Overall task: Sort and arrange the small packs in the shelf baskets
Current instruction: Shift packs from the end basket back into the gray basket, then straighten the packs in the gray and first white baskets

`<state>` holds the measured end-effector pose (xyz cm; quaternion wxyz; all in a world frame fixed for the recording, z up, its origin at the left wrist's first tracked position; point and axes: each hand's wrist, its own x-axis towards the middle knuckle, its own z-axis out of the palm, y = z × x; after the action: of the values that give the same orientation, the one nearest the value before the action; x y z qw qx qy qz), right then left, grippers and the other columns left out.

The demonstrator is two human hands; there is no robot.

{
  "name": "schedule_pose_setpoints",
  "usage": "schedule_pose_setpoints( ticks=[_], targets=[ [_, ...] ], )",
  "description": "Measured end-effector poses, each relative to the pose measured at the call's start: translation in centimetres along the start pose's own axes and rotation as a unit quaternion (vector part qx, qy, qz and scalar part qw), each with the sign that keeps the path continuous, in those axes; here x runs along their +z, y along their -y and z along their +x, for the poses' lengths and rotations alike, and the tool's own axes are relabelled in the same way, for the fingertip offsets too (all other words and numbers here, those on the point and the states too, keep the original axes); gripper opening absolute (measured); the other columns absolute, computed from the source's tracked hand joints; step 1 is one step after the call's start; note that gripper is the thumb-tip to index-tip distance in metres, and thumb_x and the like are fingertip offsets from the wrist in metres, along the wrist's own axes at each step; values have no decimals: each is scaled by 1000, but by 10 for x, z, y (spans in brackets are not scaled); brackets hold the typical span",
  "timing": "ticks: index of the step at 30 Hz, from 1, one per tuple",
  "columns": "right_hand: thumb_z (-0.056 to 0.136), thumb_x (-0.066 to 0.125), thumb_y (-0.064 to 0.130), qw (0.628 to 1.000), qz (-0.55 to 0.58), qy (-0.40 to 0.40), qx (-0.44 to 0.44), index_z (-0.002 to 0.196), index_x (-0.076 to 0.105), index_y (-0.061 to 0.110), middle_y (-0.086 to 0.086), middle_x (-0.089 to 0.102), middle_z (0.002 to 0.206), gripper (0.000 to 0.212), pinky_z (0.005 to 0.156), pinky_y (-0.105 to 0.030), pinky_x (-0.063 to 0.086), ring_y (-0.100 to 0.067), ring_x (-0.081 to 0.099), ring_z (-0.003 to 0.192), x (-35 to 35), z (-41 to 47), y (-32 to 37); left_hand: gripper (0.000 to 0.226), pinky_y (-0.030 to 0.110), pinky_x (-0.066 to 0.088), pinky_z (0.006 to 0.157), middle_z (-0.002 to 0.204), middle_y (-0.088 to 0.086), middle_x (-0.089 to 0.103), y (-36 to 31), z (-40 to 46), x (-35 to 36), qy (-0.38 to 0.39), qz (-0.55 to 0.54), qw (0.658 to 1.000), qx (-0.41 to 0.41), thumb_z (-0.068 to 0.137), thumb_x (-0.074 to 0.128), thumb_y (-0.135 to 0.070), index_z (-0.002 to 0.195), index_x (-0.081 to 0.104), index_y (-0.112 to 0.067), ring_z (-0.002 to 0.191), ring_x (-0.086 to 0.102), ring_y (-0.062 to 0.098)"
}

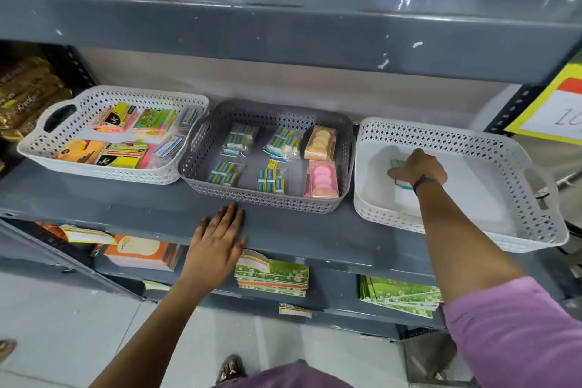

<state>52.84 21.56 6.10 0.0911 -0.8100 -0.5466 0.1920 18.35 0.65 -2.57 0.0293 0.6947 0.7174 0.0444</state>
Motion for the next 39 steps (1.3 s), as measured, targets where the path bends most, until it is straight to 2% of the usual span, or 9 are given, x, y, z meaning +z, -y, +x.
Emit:
schedule_pose_setpoints(
  ticks=[8, 16, 22, 24, 26, 28, 33, 36, 39],
  targets=[
    [68, 74, 41, 954, 262, -18, -141, 115, 54, 16, -8, 66, 116, 56, 88, -29, 48, -24, 63, 107, -25, -81, 81, 67, 43, 24, 110, 150, 4, 35, 0, -1, 2, -5, -1, 1000, 6, 93, 2, -50, 142, 34, -18, 137, 34, 21],
    [69, 71, 44, 961, -14, 108, -255, 94, 54, 14, -5, 62, 94, 42, 69, -29, 52, -24, 60, 84, 62, -133, 163, 66, 39, 20, 106, 144, 7, 45, -1, -2, -3, -15, -9, 1000, 14, 94, 6, -47, 137, 44, -13, 131, 45, 25],
    [73, 70, 49, 965, -73, 104, -228, 100, 56, 11, -12, 64, 111, 49, 73, -32, 49, -30, 61, 104, 82, -135, 169, 57, 44, 25, 112, 149, 9, 36, 7, 6, -11, 40, -84, 995, 27, 91, 32, -43, 140, 40, -14, 137, 35, 28],
    [80, 65, 48, 968, -29, 135, -208, 87, 55, 11, -14, 62, 103, 38, 68, -30, 45, -29, 60, 99, 81, -129, 166, 39, 40, 46, 92, 122, 17, 62, 11, 11, -40, 25, -197, 980, -18, 90, 45, -34, 123, 58, -16, 111, 58, 33],
    [89, 55, 34, 976, 24, 124, -179, 89, 57, 6, -17, 61, 100, 27, 75, -31, 46, -30, 61, 100, 80, -123, 162, 31, 34, 47, 61, 76, 13, 69, 13, 20, -78, -123, -294, 947, -39, 86, 46, -31, 96, 69, -13, 69, 63, 31],
    [95, 45, 20, 979, 57, 128, -150, 83, 58, 2, -19, 61, 92, 25, 82, -33, 51, -24, 60, 89, 81, -122, 159, 31, 30, 44, 59, 70, 5, 67, 13, 43, -107, -189, -376, 906, -42, 84, 44, -25, 90, 70, -8, 61, 58, 20],
    [95, 40, 6, 984, 70, 111, -119, 82, 59, 0, -28, 67, 110, 24, 76, -28, 46, -27, 62, 86, 85, -126, 161, 20, 30, 44, 62, 58, 8, 59, -1, 124, -115, 106, -589, 785, -163, 91, 47, -19, 85, 62, -6, 63, 50, 24],
    [93, 40, 5, 984, 59, 133, -103, 109, 60, -7, -28, 60, 121, 28, 90, -36, 46, -37, 58, 112, 86, -125, 164, 52, 44, 33, 107, 139, 30, 42, -10, 135, -108, 273, -589, 731, -210, 95, 41, -29, 139, 35, -2, 128, 39, 45],
    [89, 43, 2, 983, 66, 149, -85, 115, 58, -11, -29, 58, 124, 33, 98, -41, 48, -38, 56, 116, 89, -123, 166, 56, 38, 27, 109, 152, 22, 19, -11, 143, -105, 290, -603, 710, -220, 97, 38, -32, 144, 26, -4, 140, 18, 37]
  ],
)
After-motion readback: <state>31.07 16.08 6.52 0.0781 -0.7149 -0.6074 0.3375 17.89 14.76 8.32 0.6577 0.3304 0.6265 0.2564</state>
